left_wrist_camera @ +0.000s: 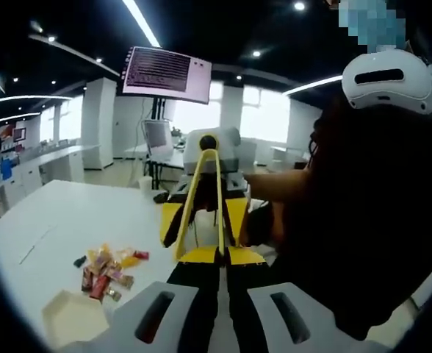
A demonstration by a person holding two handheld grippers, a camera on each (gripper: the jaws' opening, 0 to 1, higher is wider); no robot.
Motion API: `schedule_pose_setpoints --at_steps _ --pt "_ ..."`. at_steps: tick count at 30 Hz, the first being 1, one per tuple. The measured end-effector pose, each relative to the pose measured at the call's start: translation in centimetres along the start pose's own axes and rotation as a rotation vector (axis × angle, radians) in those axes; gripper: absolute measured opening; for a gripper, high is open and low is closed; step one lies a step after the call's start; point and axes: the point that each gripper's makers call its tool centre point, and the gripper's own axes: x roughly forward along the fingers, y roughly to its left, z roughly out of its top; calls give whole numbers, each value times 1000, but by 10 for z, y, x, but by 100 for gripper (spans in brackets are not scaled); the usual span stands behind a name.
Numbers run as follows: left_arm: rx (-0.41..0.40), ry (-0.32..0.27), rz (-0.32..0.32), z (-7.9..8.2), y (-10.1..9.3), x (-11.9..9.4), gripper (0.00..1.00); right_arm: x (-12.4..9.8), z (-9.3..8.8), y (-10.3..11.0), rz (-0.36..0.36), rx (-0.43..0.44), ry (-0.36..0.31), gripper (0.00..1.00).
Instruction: Place the target food into the container with the food tongs after gripping and lifting it, then release it inside without dropping or visibly crushing the food.
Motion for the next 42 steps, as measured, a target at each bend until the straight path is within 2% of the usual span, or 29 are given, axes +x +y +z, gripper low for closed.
schedule_pose_setpoints --at_steps 6,14,18,19,22,25,27,30,32,35,37,40,42 --pt "11 4 -1 3 0 1 0 -3 2 -1 2 8 -19 29" --pt "31 10 0 5 1 4 0 -6 4 2 18 22 -42 24" --pt "39 26 21 -3 3 8 0 -6 -3 -1 -5 -18 -8 24" --pt "49 26 44 -7 6 9 0 -6 -6 -4 -20 -22 10 24" --pt "28 -17 83 -9 10 8 3 -7 -8 -8 -38 -16 16 24" --pt "-18 -26 164 -23 21 2 10 -12 -12 -22 -102 -25 28 24" --pt "-45 -26 222 -39 24 -5 15 -17 -12 -27 -120 -11 23 24" --pt "-78 -40 337 -60 33 -21 27 -25 -13 -34 -153 -4 20 24" --pt "-99 -52 463 -78 44 -39 38 -31 -17 -40 -178 3 27 24" --pt "-116 -52 588 -97 55 -61 57 -40 -19 -49 -202 22 24 25" --pt "-92 -31 723 -113 67 -84 67 -45 -21 -53 -226 30 20 25" --pt "-91 -37 857 -130 79 -105 82 -49 -20 -54 -255 35 9 25" --pt "-99 -22 943 -149 88 -123 90 -52 -22 -55 -277 44 8 25"
